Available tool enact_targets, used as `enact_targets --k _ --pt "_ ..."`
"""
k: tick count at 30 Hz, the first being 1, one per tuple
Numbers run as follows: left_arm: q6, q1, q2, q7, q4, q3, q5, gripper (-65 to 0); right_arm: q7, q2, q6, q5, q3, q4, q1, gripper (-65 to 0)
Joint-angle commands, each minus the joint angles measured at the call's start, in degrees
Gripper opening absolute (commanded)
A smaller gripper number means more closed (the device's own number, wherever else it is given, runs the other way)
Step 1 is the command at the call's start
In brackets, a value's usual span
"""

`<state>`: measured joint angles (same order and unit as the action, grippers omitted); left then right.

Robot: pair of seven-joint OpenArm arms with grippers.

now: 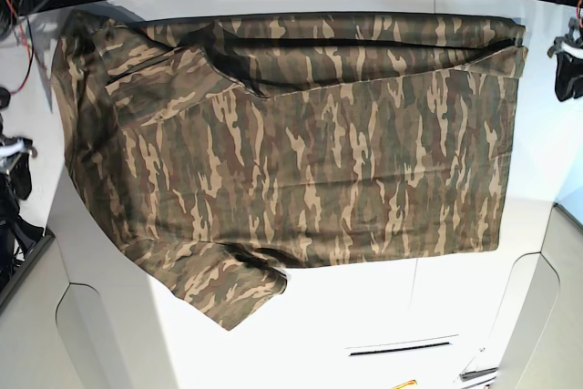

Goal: Fold the T-shirt properly
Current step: 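Grasp the shirt's folded edge with both grippers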

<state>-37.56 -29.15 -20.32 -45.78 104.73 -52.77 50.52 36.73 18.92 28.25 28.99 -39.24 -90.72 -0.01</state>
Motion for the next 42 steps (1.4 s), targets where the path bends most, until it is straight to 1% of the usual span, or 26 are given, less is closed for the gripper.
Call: enact_targets --k 1,2,5,6,8,9,11,13,16,17,18,20,21,23,24,26,27,28,30,33,35,42 --pt "-0.83 0.98 -1.62 2.47 0.85 -0.46 0.35 -30.8 -1.95 1.07 0.04 0.26 0.50 0.72 2.36 -33.6" --pt "-0.83 2.08 -1.97 3.48 0.81 -0.37 -0.37 -28.5 -2.89 1.09 0.04 -0.17 1.33 2.73 4.20 -33.6" --pt "-0.72 6.62 -3.67 6.19 -0.33 1.07 -3.41 -28.1 -4.48 1.09 0.04 -1.44 4.15 10.27 10.19 -33.6" --pt "-0.28 8.50 -4.55 6.73 -1.36 2.38 -4.61 -28.1 -4.87 1.07 0.07 -1.81 5.35 13.14 12.31 -33.6" --pt "1.81 12.61 -6.43 7.78 -4.52 6.16 -7.28 -28.1 -6.91 1.07 0.07 -2.99 8.00 19.23 16.22 -33.6" --pt "2.64 14.86 -7.21 8.46 -6.58 8.28 -8.76 -28.1 -8.61 1.07 0.07 -3.82 9.42 22.36 17.94 -33.6" --pt "3.08 19.47 -8.55 10.29 -11.56 12.66 -12.35 -28.0 -13.05 1.07 0.04 -6.08 12.26 28.39 20.87 -33.6" --pt "4.24 24.46 -9.81 11.58 -17.40 17.14 -15.72 -28.0 -17.35 0.98 0.02 -8.24 14.95 33.92 23.21 -33.6" --pt "4.39 32.48 -11.50 12.00 -27.47 24.30 -19.26 -27.0 -22.51 0.76 -0.09 -11.30 18.75 41.13 25.68 -33.6" --pt "4.42 35.08 -11.87 12.94 -31.04 26.58 -20.35 -25.8 -24.30 0.63 -0.83 -12.61 19.67 43.19 26.18 -33.5" --pt "4.63 37.64 -12.26 14.25 -34.82 28.72 -21.35 -24.5 -25.81 0.42 -2.43 -13.70 20.39 45.05 26.58 -33.5" --pt "5.27 42.69 -12.61 16.90 -42.47 32.24 -23.67 -23.9 -28.00 -0.04 -5.70 -15.08 21.00 47.52 26.62 -33.5" --pt "5.42 45.20 -12.61 17.84 -46.14 33.64 -24.85 -23.9 -28.15 -0.07 -6.58 -15.10 21.00 48.52 26.62 -33.5" --pt "5.42 49.94 -12.57 18.27 -52.96 35.98 -25.31 -23.9 -28.17 -0.02 -7.10 -15.10 20.98 50.23 26.60 -33.5" --pt "5.42 52.09 -12.55 18.71 -56.11 37.16 -25.31 -23.9 -28.17 -0.02 -7.08 -15.10 20.98 50.80 26.49 -33.5" --pt "5.49 55.76 -12.52 21.57 -62.07 39.50 -26.08 -23.9 -28.15 -0.04 -7.02 -15.08 21.00 51.43 26.43 -33.5" --pt "6.38 57.29 -12.52 22.49 -64.83 40.54 -26.18 -23.9 -28.15 -0.04 -6.99 -15.06 21.00 51.76 26.45 -33.5" --pt "7.50 58.73 -12.48 22.82 -67.23 41.46 -26.16 -23.9 -28.13 -0.04 -6.67 -15.04 21.00 51.91 26.45 -33.5" --pt "8.00 60.81 -12.02 22.84 -70.95 42.42 -26.16 -23.9 -28.13 -0.04 -4.92 -14.86 21.00 51.98 26.21 -33.5" --pt "8.00 61.81 -11.08 22.97 -73.00 42.47 -25.97 -23.9 -28.02 -0.63 -2.47 -14.43 21.00 51.98 26.14 -33.6" --pt "8.00 61.81 -10.12 22.91 -73.00 42.47 -26.05 -23.9 -28.04 -1.53 -1.42 -14.43 21.00 51.98 26.18 -33.6" --pt "7.98 61.79 -7.10 22.21 -73.00 42.49 -27.43 -24.0 -28.00 -5.49 -0.83 -14.86 21.00 51.98 26.18 -33.6"
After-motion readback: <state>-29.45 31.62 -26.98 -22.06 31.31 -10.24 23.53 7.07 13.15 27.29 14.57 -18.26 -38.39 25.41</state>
